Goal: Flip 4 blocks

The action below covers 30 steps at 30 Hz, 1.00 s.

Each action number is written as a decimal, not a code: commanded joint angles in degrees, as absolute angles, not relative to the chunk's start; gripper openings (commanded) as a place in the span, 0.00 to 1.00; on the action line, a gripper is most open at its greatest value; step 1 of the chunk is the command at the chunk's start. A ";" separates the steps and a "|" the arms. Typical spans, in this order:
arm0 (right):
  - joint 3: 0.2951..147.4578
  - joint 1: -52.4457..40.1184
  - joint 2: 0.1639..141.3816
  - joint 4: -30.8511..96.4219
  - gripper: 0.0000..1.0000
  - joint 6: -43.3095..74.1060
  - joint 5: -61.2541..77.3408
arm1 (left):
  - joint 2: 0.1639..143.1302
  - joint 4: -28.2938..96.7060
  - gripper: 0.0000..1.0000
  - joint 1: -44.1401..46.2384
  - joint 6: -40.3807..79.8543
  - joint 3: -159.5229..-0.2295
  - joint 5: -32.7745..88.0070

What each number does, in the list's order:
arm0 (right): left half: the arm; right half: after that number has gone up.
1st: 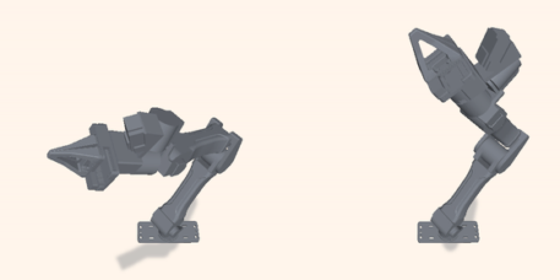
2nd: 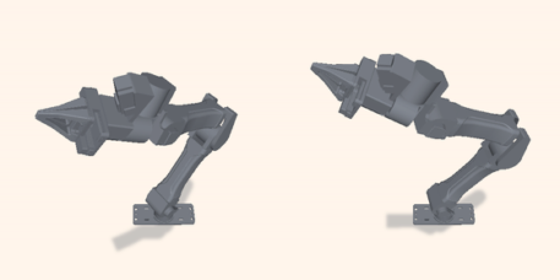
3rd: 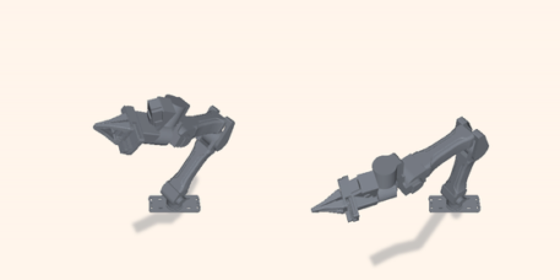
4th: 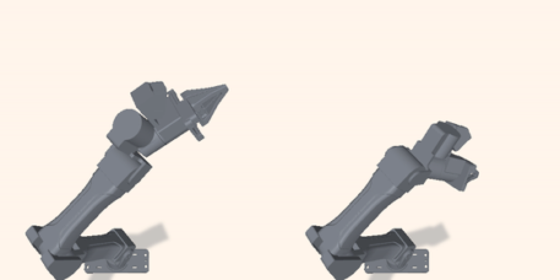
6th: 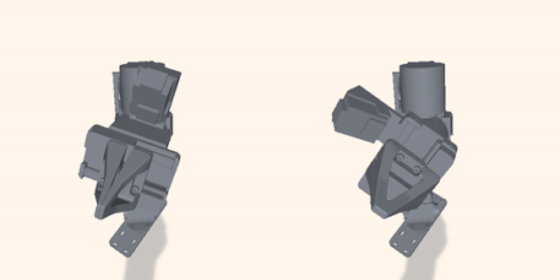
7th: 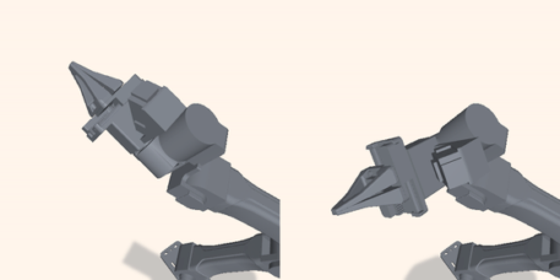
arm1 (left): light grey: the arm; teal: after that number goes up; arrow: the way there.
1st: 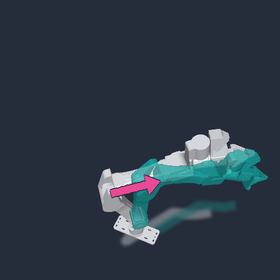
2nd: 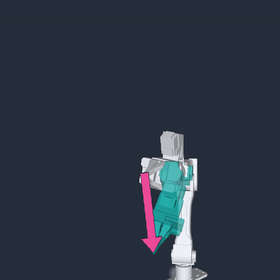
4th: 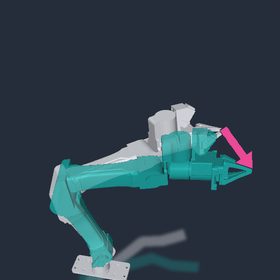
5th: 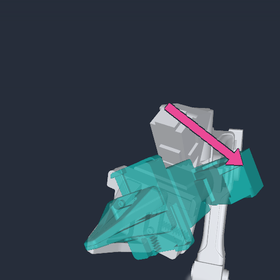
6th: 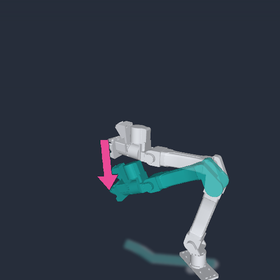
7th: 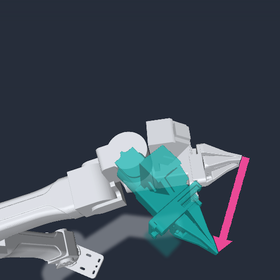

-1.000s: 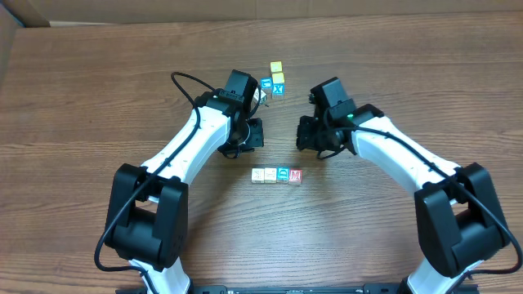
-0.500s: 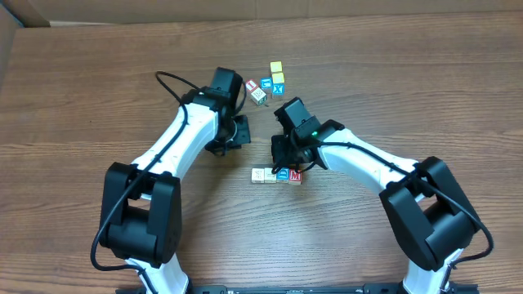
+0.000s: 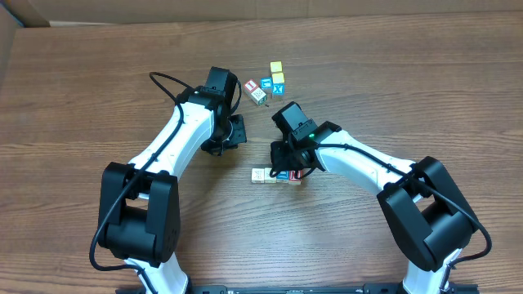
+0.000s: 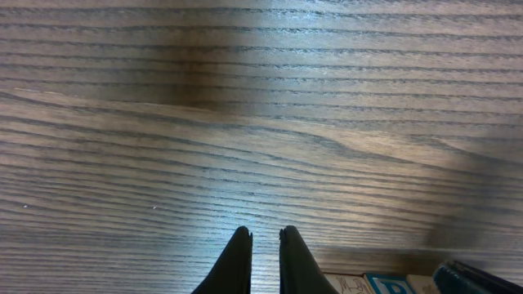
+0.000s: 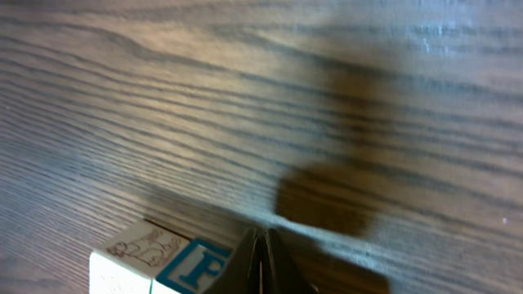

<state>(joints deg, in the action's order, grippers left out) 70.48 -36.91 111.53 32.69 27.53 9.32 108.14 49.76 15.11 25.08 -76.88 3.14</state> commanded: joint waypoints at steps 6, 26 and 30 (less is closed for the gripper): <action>71.68 -36.99 111.57 32.88 0.06 28.53 10.17 | 109.03 49.93 0.08 15.00 24.23 -77.73 2.35; 72.16 -35.75 111.55 28.64 0.06 30.22 10.11 | 109.03 50.33 0.09 15.03 24.21 -77.71 2.35; 72.16 -35.33 111.55 28.01 0.06 30.22 10.17 | 109.03 50.35 0.09 15.03 24.21 -77.71 2.37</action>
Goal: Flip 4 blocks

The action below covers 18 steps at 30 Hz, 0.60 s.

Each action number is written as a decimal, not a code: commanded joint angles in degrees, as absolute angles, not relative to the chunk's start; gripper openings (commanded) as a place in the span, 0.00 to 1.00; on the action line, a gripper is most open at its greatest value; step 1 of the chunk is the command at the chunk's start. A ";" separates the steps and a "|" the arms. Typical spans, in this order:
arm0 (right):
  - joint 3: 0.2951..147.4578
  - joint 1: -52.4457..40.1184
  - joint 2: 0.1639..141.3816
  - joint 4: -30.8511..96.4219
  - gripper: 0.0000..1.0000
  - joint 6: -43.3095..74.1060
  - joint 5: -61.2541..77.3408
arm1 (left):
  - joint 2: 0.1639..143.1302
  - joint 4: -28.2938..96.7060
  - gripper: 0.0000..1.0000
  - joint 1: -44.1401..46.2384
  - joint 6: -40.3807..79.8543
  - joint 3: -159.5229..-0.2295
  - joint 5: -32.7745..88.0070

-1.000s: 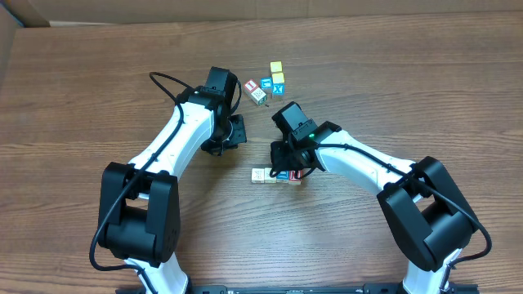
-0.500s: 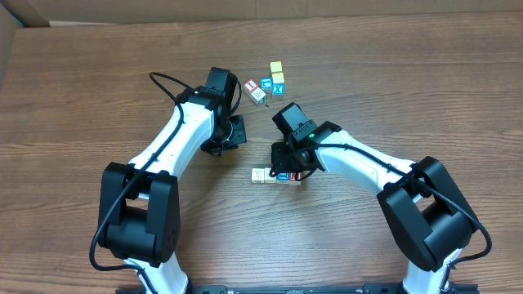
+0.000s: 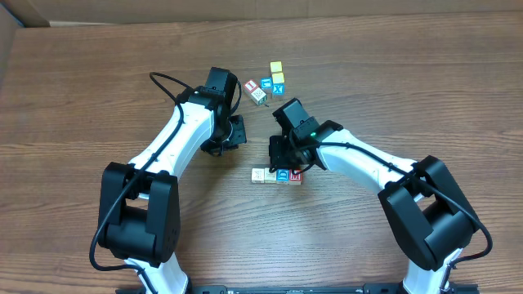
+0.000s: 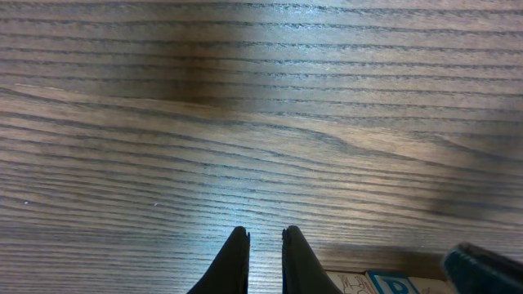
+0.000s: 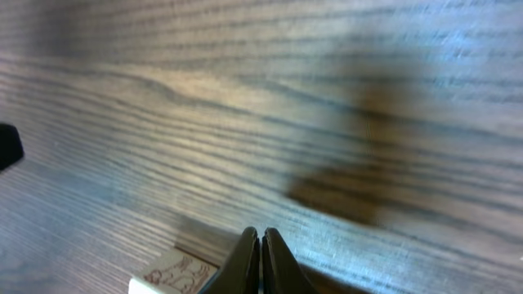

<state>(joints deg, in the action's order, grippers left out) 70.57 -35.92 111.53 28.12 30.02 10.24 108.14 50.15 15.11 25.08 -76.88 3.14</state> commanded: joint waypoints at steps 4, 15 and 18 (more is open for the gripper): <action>72.14 -36.18 111.55 29.74 0.06 30.22 10.22 | 109.03 50.33 0.09 15.03 24.23 -77.73 2.35; 72.12 -37.34 111.55 29.26 0.06 30.22 10.17 | 109.03 50.52 0.09 15.03 24.21 -77.71 2.35; 72.12 -37.34 111.55 28.75 0.06 30.22 10.22 | 109.03 50.52 0.09 15.03 24.21 -77.71 2.37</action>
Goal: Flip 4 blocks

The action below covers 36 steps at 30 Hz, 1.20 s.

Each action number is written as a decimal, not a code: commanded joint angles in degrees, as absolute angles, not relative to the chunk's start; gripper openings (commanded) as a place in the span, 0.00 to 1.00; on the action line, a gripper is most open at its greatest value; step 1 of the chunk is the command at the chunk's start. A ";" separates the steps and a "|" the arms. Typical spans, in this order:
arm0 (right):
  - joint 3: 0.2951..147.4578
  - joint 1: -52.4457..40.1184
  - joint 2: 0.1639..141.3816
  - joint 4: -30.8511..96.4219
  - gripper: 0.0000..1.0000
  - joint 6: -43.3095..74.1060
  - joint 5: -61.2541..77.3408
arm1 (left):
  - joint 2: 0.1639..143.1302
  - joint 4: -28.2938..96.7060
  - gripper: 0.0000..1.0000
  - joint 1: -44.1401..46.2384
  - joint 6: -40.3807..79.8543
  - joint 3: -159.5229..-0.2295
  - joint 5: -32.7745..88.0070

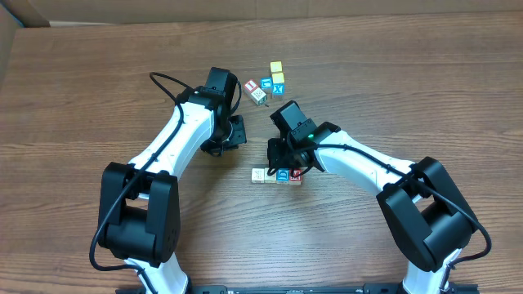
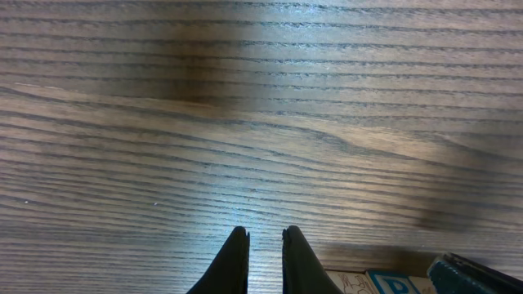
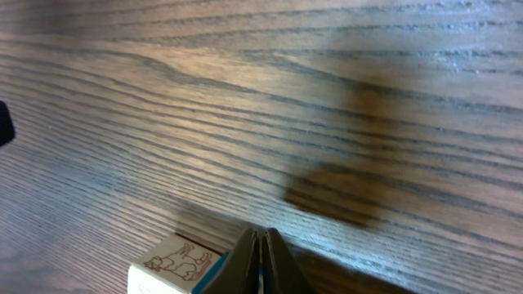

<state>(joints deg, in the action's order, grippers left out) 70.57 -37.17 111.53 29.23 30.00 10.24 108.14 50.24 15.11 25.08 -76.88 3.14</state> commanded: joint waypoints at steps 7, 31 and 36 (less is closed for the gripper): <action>72.12 -37.34 111.55 29.39 0.06 30.20 13.17 | 109.03 50.54 0.09 15.03 24.21 -77.71 2.35; 72.12 -37.34 111.55 31.46 0.07 30.22 15.16 | 109.08 50.76 0.10 15.03 24.21 -77.71 2.37; 72.12 -37.34 111.55 31.86 0.07 30.22 15.20 | 109.08 50.76 0.10 15.03 24.21 -77.71 2.35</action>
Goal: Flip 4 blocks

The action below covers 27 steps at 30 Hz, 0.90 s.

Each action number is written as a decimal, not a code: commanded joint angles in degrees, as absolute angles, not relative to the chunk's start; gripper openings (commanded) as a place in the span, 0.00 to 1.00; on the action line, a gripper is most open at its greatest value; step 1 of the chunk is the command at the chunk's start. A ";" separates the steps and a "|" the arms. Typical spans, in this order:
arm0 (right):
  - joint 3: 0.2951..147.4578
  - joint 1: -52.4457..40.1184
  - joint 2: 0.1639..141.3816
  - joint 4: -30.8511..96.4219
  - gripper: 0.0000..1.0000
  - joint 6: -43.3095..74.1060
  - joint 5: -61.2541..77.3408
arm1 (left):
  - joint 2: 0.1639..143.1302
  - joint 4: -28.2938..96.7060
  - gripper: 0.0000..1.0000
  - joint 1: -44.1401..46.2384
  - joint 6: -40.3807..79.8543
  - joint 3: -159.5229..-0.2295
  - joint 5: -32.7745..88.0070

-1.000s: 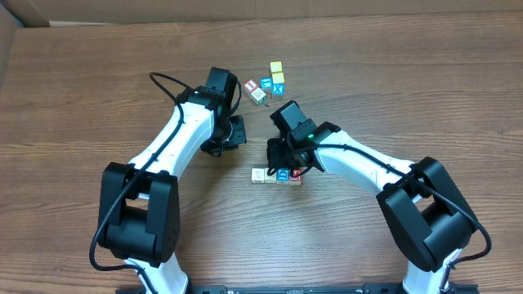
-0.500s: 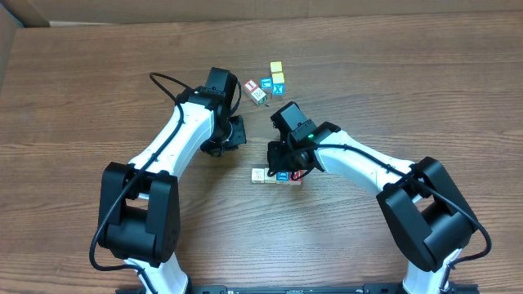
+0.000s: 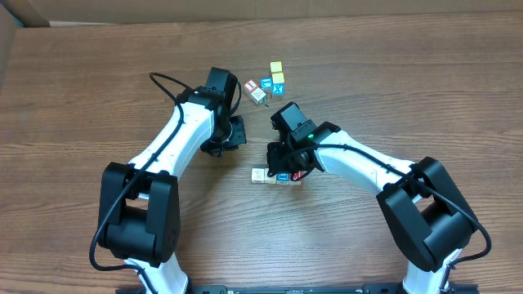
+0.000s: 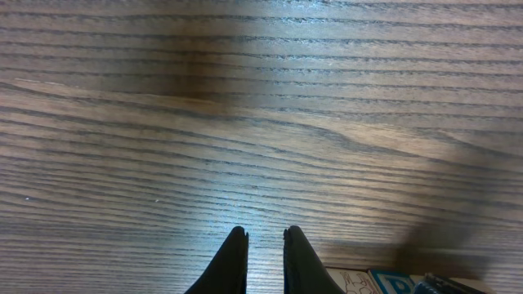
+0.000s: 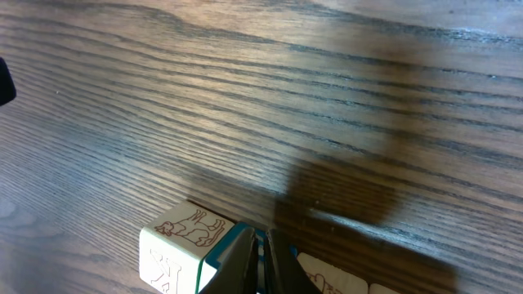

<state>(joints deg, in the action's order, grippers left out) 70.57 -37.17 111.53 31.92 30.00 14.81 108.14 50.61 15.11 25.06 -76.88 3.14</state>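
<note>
Three blocks lie in a short row at mid-table: a white block (image 3: 259, 174) with an animal drawing (image 5: 184, 237), a blue block (image 3: 283, 176) and a red block (image 3: 297, 174). My right gripper (image 3: 282, 166) is over the row. Its tips (image 5: 259, 234) are all but closed, down on the blue block's (image 5: 222, 251) top edge beside the white one. My left gripper (image 3: 235, 135) hovers to the left of the row. Its fingers (image 4: 263, 233) stand a narrow gap apart with nothing between them. The row's white block (image 4: 351, 283) and blue block (image 4: 391, 284) show at the bottom edge of the left wrist view.
Several more blocks sit in a cluster at the back: a red-and-white one (image 3: 252, 85), a pale one (image 3: 260, 96), blue ones (image 3: 266, 84) and yellow ones (image 3: 276, 68). A pale block face (image 5: 327, 276) lies right of my right fingertips. Wood table (image 3: 409, 98) all round.
My right gripper has come lower onto the row: the white block shows larger, and the blue block now lies under its tips, which stand a hair apart. The left arm has not moved.
My right gripper was shut low at the row, with the white and blue blocks to its left. It then stood higher and slightly left, still shut. After that it was over the seam between white and blue, and now its tips rest on the blue block. The left gripper stayed put.
</note>
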 commanded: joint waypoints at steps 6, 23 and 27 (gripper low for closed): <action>72.12 -37.34 111.55 31.59 0.08 30.22 15.77 | 109.08 50.74 0.10 15.03 24.23 -77.71 2.37; 73.78 -35.38 111.18 28.84 0.10 28.47 15.75 | 109.08 52.16 0.04 15.09 24.21 -77.67 2.61; 77.78 -31.97 109.27 35.24 0.10 28.45 15.75 | 109.08 53.58 0.04 15.51 24.18 -77.23 2.61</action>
<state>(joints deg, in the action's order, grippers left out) 74.32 -34.63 111.50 33.78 29.19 15.68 108.14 53.12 15.11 25.06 -76.86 3.14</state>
